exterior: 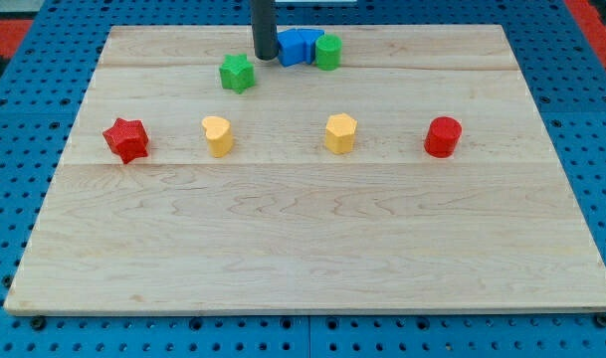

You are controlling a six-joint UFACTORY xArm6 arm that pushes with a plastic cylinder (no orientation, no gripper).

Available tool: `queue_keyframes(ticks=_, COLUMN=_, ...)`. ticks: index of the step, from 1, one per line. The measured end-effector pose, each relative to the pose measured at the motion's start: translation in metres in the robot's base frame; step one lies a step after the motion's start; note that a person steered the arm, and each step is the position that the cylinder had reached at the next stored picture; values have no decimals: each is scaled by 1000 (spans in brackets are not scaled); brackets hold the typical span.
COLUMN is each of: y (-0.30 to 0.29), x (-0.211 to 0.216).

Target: Place the green star left to the yellow hexagon

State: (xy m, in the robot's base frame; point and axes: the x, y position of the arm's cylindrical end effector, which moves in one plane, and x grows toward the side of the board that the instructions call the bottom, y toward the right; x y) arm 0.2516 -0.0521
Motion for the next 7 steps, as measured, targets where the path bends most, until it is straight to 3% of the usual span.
queue_keyframes(ticks=3, y=0, x=3)
queue_keyframes(ticks=5, y=-45, x=45)
queue_keyframes(ticks=7, y=-59, x=46)
